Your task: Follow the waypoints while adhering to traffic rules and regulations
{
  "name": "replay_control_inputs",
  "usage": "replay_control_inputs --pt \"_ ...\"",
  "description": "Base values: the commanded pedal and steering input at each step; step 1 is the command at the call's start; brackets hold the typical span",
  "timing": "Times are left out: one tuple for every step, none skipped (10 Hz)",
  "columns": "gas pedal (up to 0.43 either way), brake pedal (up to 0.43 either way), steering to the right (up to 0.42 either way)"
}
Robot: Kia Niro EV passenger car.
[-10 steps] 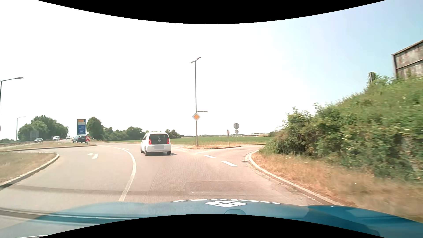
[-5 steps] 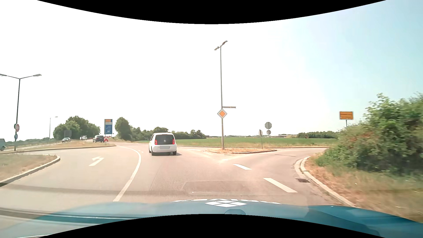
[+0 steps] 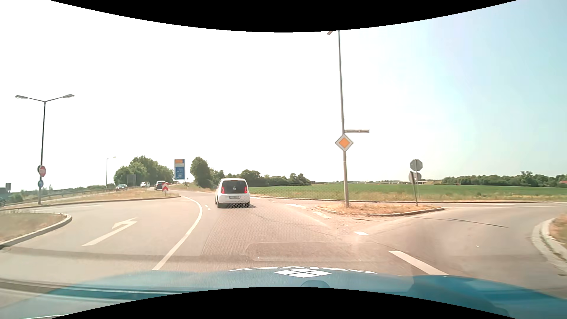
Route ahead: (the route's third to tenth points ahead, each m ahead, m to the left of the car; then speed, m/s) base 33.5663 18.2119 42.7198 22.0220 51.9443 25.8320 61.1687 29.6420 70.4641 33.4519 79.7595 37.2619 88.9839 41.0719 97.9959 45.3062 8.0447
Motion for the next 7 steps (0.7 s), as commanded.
replay_control_inputs --pt "0.299 0.0 -0.147" --pt "0.299 0.0 -0.141" --pt "0.299 0.0 -0.135" --pt "0.299 0.0 -0.129" --pt "0.287 0.0 -0.12" --pt "0.287 0.0 -0.113" --pt "0.287 0.0 -0.107"
